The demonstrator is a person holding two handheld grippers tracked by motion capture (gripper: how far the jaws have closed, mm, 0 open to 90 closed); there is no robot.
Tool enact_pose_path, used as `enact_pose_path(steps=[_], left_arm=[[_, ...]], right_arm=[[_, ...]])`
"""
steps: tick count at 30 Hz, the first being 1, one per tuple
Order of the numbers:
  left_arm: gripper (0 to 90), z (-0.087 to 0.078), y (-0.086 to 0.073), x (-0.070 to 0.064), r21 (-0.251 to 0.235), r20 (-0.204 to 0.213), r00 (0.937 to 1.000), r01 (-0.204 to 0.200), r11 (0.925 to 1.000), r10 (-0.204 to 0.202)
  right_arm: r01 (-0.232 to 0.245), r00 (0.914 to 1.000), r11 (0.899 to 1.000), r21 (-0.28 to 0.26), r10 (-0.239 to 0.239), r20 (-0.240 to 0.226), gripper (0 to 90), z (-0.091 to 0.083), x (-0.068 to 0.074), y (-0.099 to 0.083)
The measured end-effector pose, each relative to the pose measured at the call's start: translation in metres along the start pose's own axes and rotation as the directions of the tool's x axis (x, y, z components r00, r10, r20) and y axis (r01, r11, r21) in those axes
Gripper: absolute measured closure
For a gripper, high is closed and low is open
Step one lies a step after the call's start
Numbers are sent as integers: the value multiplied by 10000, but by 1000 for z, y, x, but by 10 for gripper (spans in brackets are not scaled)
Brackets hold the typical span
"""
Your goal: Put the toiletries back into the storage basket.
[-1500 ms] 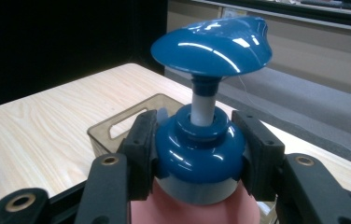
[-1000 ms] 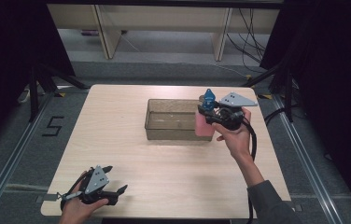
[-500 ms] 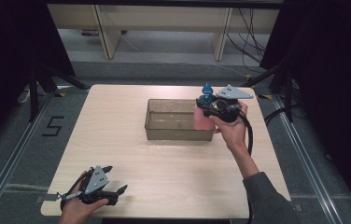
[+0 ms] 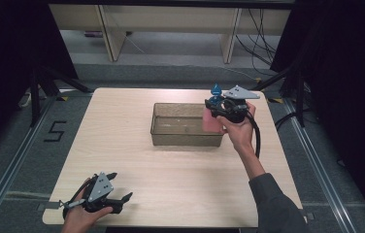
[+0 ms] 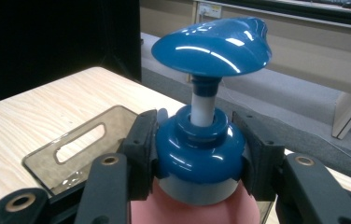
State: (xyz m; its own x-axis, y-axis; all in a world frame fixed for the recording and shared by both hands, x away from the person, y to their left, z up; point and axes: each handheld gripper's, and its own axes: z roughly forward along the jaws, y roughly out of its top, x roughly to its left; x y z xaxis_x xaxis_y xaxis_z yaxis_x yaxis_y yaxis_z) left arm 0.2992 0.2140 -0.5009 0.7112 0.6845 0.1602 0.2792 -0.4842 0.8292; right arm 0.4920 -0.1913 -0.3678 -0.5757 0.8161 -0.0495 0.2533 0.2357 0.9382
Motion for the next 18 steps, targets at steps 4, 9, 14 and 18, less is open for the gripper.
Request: enact_pose_path(steps=[4,9,14,18], left_arm=[[150,0,0,0,9,-6,10000,-4,10000,4],[150,0,0,0,-2,-7,10000,-9,10000,9],[149,0,0,0,-3,-1,10000,3,10000,-3],[150,-1,0,0,-8,20,10000,-2,10000,2]], right_arm=[[-95,9999,9999,35,94,76,539,6,-3,-3],[-97,9997,9999,38,97,206,538,12,-8,-6],[17,9997,10000,7,-17,225,539,15,-10,-9],[-100,9996,9999,45,99,266,538,17,-9,-12]])
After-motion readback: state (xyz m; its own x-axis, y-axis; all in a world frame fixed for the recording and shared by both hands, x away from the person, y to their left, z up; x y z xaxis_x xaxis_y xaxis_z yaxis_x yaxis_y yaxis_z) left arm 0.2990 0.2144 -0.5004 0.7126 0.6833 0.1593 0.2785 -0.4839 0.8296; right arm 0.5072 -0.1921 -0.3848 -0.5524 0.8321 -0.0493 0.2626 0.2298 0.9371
